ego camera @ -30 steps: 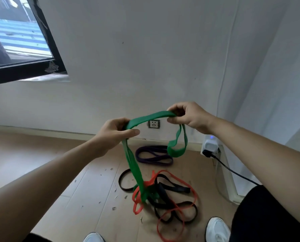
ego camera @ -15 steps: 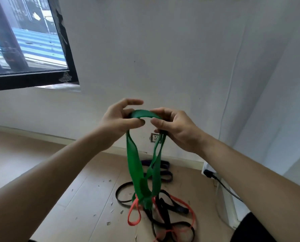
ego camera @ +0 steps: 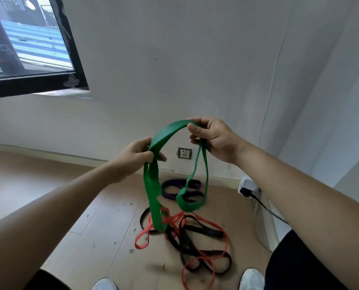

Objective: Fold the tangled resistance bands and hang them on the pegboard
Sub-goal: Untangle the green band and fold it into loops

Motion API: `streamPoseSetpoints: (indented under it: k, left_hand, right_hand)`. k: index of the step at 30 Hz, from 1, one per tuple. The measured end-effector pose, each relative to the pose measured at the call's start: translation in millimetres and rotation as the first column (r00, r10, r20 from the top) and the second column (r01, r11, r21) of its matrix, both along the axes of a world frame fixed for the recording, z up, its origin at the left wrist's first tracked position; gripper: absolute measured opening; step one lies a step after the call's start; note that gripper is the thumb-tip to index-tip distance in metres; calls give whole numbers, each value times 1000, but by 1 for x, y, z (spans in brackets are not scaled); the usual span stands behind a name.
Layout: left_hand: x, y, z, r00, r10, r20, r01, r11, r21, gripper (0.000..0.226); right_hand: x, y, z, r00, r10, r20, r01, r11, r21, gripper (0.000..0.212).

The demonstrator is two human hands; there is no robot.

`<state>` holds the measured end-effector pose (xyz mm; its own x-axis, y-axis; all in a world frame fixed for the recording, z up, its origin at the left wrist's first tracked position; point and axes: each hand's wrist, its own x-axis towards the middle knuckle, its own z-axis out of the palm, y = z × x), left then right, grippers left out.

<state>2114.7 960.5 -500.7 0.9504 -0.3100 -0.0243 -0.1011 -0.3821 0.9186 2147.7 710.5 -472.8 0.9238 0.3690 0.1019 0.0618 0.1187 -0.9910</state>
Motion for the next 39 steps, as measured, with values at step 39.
streamPoseSetpoints:
  k: [39]
  left_hand:
    - [-38, 1, 35, 990, -60, 129, 75, 990, -118, 37]
  right_hand:
    - [-36, 14, -6, 966, 253, 58, -210, 893, -397, 51]
